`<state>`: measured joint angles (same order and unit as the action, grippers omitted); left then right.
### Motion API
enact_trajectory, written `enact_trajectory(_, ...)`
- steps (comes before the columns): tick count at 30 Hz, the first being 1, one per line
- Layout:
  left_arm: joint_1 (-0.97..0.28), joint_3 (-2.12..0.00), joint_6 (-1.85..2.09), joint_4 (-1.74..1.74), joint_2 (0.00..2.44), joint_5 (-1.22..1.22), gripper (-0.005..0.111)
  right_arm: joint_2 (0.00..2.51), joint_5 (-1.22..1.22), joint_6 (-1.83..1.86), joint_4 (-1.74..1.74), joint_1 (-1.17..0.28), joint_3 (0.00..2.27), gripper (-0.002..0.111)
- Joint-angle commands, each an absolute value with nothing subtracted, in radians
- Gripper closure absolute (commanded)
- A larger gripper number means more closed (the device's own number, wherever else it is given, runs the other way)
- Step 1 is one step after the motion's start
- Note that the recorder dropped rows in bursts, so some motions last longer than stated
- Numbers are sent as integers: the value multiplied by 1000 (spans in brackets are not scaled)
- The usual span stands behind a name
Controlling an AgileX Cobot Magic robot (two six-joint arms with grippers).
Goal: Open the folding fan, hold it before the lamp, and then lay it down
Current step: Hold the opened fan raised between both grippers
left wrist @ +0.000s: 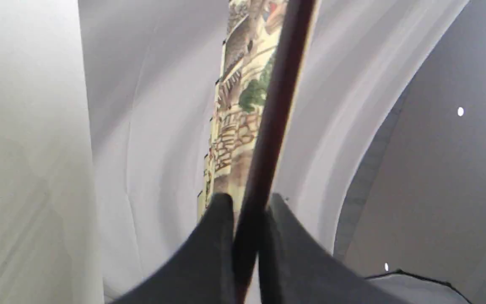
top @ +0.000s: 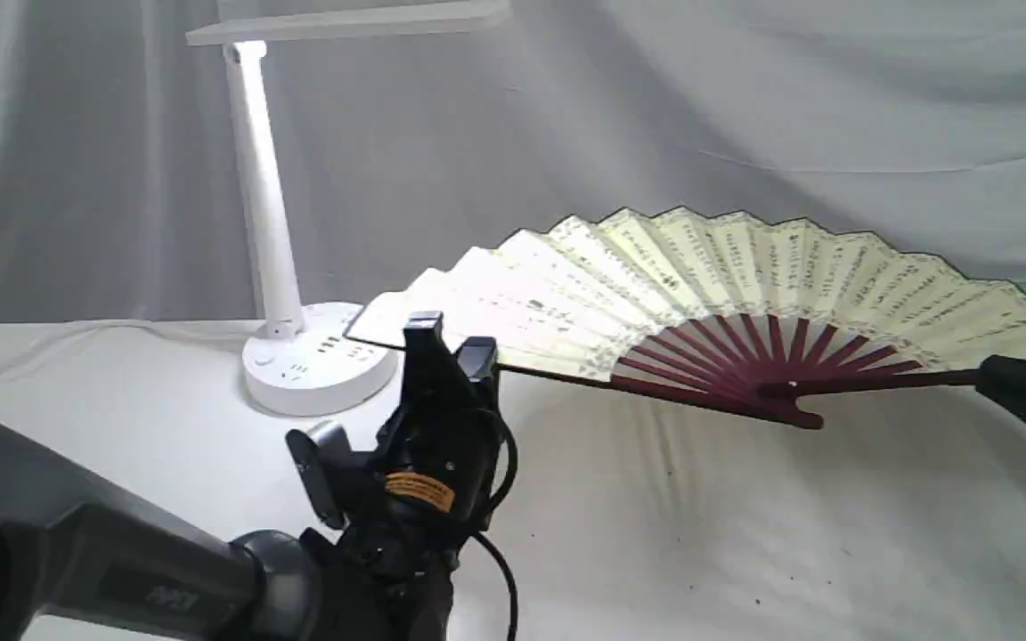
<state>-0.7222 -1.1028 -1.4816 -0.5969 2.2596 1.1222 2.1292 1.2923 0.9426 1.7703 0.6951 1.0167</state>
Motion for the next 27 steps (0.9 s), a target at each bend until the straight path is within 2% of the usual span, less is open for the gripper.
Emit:
enact_trajectory(1, -702, -1045, -1539, -759, 2200, 1221, 107, 2133, 1221, 967, 1744, 663, 1014, 108)
enact_trajectory(20, -692, -737, -1546, -953, 2008, 1221, 107, 2131, 1221, 941, 1744, 408, 1014, 108)
enact_trajectory(27, -642, -678, -1546, -929, 1942, 1221, 107, 2080, 1221, 901, 1744, 344, 1113, 108)
